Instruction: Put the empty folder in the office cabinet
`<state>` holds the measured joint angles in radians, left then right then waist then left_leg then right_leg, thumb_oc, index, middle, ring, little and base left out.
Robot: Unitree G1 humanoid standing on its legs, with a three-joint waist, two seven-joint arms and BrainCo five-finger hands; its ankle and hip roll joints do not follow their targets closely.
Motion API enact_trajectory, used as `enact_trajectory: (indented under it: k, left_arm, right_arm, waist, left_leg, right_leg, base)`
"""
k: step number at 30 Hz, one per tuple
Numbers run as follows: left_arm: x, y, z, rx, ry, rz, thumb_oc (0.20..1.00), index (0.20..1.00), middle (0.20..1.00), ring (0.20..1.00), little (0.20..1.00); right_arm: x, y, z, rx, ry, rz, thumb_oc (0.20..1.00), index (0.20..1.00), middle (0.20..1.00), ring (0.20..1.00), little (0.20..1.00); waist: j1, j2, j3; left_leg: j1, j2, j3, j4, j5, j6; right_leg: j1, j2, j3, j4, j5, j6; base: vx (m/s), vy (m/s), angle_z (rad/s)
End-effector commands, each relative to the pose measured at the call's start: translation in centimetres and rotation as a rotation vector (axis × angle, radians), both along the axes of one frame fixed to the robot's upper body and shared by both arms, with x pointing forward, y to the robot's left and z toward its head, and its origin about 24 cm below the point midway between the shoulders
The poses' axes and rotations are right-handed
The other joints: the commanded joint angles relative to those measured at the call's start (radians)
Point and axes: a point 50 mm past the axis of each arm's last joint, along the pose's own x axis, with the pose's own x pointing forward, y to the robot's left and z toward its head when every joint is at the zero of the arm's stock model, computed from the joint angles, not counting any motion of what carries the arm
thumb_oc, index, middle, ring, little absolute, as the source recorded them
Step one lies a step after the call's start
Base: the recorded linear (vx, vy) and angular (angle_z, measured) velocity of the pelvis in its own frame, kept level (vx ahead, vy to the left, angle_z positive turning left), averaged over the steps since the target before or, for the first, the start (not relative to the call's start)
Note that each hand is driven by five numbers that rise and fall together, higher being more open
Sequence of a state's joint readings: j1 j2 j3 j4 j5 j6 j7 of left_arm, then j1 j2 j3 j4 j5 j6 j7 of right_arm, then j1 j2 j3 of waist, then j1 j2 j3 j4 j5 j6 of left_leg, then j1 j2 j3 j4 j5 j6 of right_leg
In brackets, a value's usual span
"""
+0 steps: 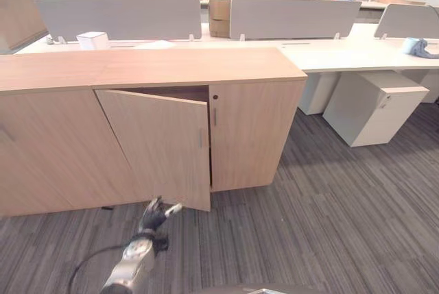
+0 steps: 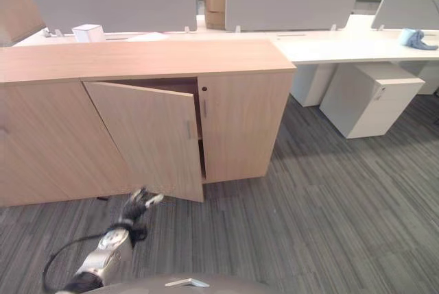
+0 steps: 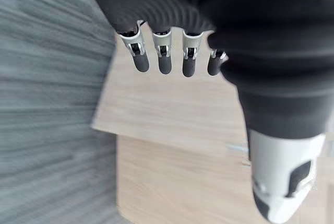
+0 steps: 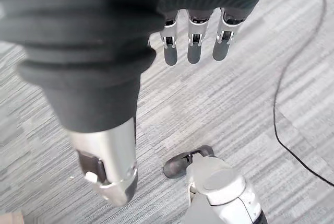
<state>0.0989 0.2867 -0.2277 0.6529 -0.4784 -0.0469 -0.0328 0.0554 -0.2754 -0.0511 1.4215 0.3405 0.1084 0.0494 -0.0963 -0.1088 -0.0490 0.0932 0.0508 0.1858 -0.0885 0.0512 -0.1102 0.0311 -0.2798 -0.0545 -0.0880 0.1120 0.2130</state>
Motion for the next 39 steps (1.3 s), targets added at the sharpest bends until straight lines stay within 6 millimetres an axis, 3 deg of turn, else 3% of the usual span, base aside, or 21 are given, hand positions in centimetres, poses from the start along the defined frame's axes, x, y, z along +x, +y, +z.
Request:
enact_trajectory:
  k: [1, 3, 4, 5, 7, 8, 9, 10, 11, 13, 14, 17, 30, 32, 34, 38, 39]
  left_arm:
    - [-0.1, 0.7, -1.4, -0.030, 0.074, 0.160, 1.000, 1.000, 1.000, 1.000, 1.000]
    - [-3.3, 1.2, -3.7, 0.034, 0.254, 0.151, 1.000, 1.000, 1.000, 1.000, 1.000]
    - [-3.2, 1.2, -3.7, 0.034, 0.253, 0.151, 1.000, 1.000, 1.000, 1.000, 1.000]
    - [-6.6, 2.4, -5.2, 0.293, 0.445, -0.020, 1.000, 1.000, 1.000, 1.000, 1.000]
    - [-6.6, 2.4, -5.2, 0.293, 0.444, -0.020, 1.000, 1.000, 1.000, 1.000, 1.000]
    - [-7.8, 2.7, -5.5, 0.364, 0.501, -0.056, 1.000, 1.000, 1.000, 1.000, 1.000]
    - [-7.8, 2.7, -5.5, 0.364, 0.501, -0.056, 1.000, 1.000, 1.000, 1.000, 1.000]
    - [-13.8, 3.1, -6.4, 0.307, 0.743, 0.033, 1.000, 1.000, 1.000, 1.000, 1.000]
    - [-15.3, 3.0, -6.5, 0.294, 0.796, 0.036, 1.000, 1.000, 1.000, 1.000, 1.000]
    - [-16.5, 2.8, -6.5, 0.281, 0.836, 0.047, 1.000, 1.000, 1.000, 1.000, 1.000]
    - [-17.4, 2.2, -6.6, 0.228, 0.858, 0.078, 1.000, 1.000, 1.000, 1.000, 1.000]
    - [-18.0, 1.7, -6.7, 0.175, 0.864, 0.119, 1.000, 1.000, 1.000, 1.000, 1.000]
    - [-18.5, 1.5, -6.7, 0.164, 0.876, 0.134, 1.000, 1.000, 1.000, 1.000, 1.000]
    - [-19.4, 1.0, -6.7, 0.124, 0.895, 0.140, 1.000, 1.000, 1.000, 1.000, 1.000]
    - [-18.3, 1.0, -6.8, 0.120, 0.857, 0.156, 1.000, 1.000, 1.000, 1.000, 1.000]
    - [-18.3, 1.0, -6.8, 0.120, 0.857, 0.156, 1.000, 1.000, 1.000, 1.000, 1.000]
    - [-17.1, 0.5, -6.9, 0.096, 0.817, 0.145, 1.000, 1.000, 1.000, 1.000, 1.000]
  right_arm:
    - [3.3, 0.0, 0.2, -0.071, -0.062, 0.160, 1.000, 1.000, 1.000, 1.000, 1.000]
    - [3.5, 0.1, 0.2, -0.070, -0.060, 0.175, 1.000, 1.000, 1.000, 1.000, 1.000]
    - [3.5, 0.1, 0.2, -0.070, -0.061, 0.175, 1.000, 1.000, 1.000, 1.000, 1.000]
    - [3.8, 0.5, 0.1, -0.079, -0.065, 0.149, 1.000, 1.000, 1.000, 1.000, 1.000]
    - [3.8, 0.5, 0.1, -0.079, -0.065, 0.149, 1.000, 1.000, 1.000, 1.000, 1.000]
    - [4.0, 0.8, 0.0, -0.078, -0.070, 0.119, 1.000, 1.000, 1.000, 1.000, 1.000]
    - [4.0, 0.8, 0.0, -0.078, -0.070, 0.119, 1.000, 1.000, 1.000, 1.000, 1.000]
    - [3.9, 1.6, -0.2, -0.048, -0.081, 0.006, 1.000, 1.000, 1.000, 1.000, 1.000]
    - [4.1, 2.2, -0.3, -0.026, -0.091, -0.005, 1.000, 1.000, 1.000, 1.000, 1.000]
    - [4.3, 2.8, -0.4, -0.003, -0.092, 0.006, 1.000, 1.000, 1.000, 1.000, 1.000]
    - [4.8, 4.0, -0.6, 0.033, -0.086, 0.103, 1.000, 1.000, 1.000, 1.000, 1.000]
    - [5.3, 3.6, -0.5, 0.011, -0.085, 0.185, 1.000, 1.000, 1.000, 1.000, 1.000]
    - [5.4, 3.5, -0.4, 0.009, -0.088, 0.189, 1.000, 1.000, 1.000, 1.000, 1.000]
    - [4.5, 3.4, -0.5, 0.024, -0.035, 0.270, 1.000, 1.000, 1.000, 1.000, 1.000]
    - [4.2, 3.2, -0.5, 0.019, -0.028, 0.264, 1.000, 1.000, 1.000, 1.000, 1.000]
    - [4.2, 3.2, -0.5, 0.019, -0.028, 0.264, 1.000, 1.000, 1.000, 1.000, 1.000]
    - [5.2, 3.3, -0.4, 0.016, -0.065, 0.286, 1.000, 1.000, 1.000, 1.000, 1.000]
  waist:
    - [0.014, 0.036, 0.036]
    - [0.018, 0.039, 0.033]
    - [0.017, 0.039, 0.034]
    - [0.024, 0.042, 0.031]
    - [0.024, 0.042, 0.032]
    - [0.028, 0.042, 0.031]
    - [0.028, 0.042, 0.031]
    - [0.042, 0.046, 0.026]
    - [0.047, 0.049, 0.026]
    - [0.053, 0.051, 0.025]
    - [0.069, 0.057, 0.025]
    - [0.082, 0.064, 0.027]
    - [0.085, 0.066, 0.027]
    - [0.103, 0.070, 0.024]
    - [0.110, 0.073, 0.023]
    - [0.110, 0.073, 0.023]
    - [0.115, 0.076, 0.020]
  left_leg:
    - [0.012, -0.023, -0.060, 0.001, -0.134, 0.086]
    - [0.011, -0.024, -0.064, 0.001, -0.131, 0.087]
    - [0.011, -0.024, -0.064, 0.001, -0.131, 0.086]
    - [0.011, -0.023, -0.072, 0.001, -0.130, 0.084]
    - [0.011, -0.023, -0.073, 0.001, -0.130, 0.084]
    - [0.012, -0.023, -0.075, 0.001, -0.131, 0.084]
    - [0.012, -0.023, -0.075, 0.001, -0.131, 0.084]
    - [0.015, -0.021, -0.072, 0.001, -0.134, 0.081]
    - [0.015, -0.019, -0.071, 0.001, -0.133, 0.079]
    - [0.014, -0.017, -0.070, 0.001, -0.132, 0.078]
    - [0.009, -0.015, -0.071, 0.001, -0.127, 0.075]
    - [0.000, -0.014, -0.078, 0.001, -0.120, 0.074]
    - [-0.002, -0.014, -0.081, 0.001, -0.118, 0.073]
    - [-0.006, -0.015, -0.095, 0.001, -0.115, 0.073]
    - [-0.014, -0.011, -0.116, 0.001, -0.104, 0.070]
    - [-0.014, -0.011, -0.116, 0.001, -0.104, 0.070]
    - [-0.018, -0.005, -0.123, 0.001, -0.098, 0.065]
  right_leg:
    - [-0.027, 0.003, 0.000, 0.044, -0.008, 0.018]
    - [-0.024, 0.003, -0.004, 0.044, -0.009, 0.015]
    - [-0.023, 0.003, -0.004, 0.044, -0.010, 0.015]
    - [-0.018, 0.005, -0.015, 0.042, -0.014, 0.010]
    - [-0.017, 0.005, -0.016, 0.042, -0.015, 0.009]
    - [-0.013, 0.006, -0.020, 0.039, -0.016, 0.008]
    - [-0.013, 0.006, -0.020, 0.039, -0.016, 0.008]
    - [-0.003, 0.012, -0.035, 0.022, -0.019, 0.003]
    - [-0.001, 0.014, -0.042, 0.017, -0.019, 0.001]
    - [0.000, 0.016, -0.048, 0.013, -0.020, -0.002]
    - [0.002, 0.019, -0.060, 0.008, -0.022, -0.005]
    - [0.006, 0.022, -0.075, 0.005, -0.025, -0.008]
    - [0.008, 0.023, -0.080, 0.005, -0.026, -0.010]
    - [0.022, 0.023, -0.101, 0.004, -0.035, -0.014]
    - [0.026, 0.031, -0.115, 0.008, -0.043, -0.019]
    - [0.026, 0.031, -0.116, 0.008, -0.043, -0.019]
    - [0.024, 0.041, -0.120, 0.009, -0.048, -0.025]
  base:
    - [0.00, 0.000, 0.00]
    - [0.00, 0.000, 0.00]
    - [-0.01, -0.009, 0.05]
    - [-0.01, -0.008, 0.12]
    - [0.00, -0.008, 0.15]
    - [0.00, -0.007, 0.08]
    - [0.02, -0.038, 0.07]
    - [0.02, -0.037, 0.06]
    - [0.03, -0.038, 0.05]
    - [0.01, -0.005, 0.02]
    - [-0.01, -0.008, 0.05]
    - [0.00, 0.000, 0.00]
    - [0.00, 0.000, 0.06]
    - [-0.01, -0.017, 0.01]
    - [-0.04, -0.042, 0.08]
    - [-0.02, -0.011, 0.28]
    - [-0.09, -0.059, -0.01]
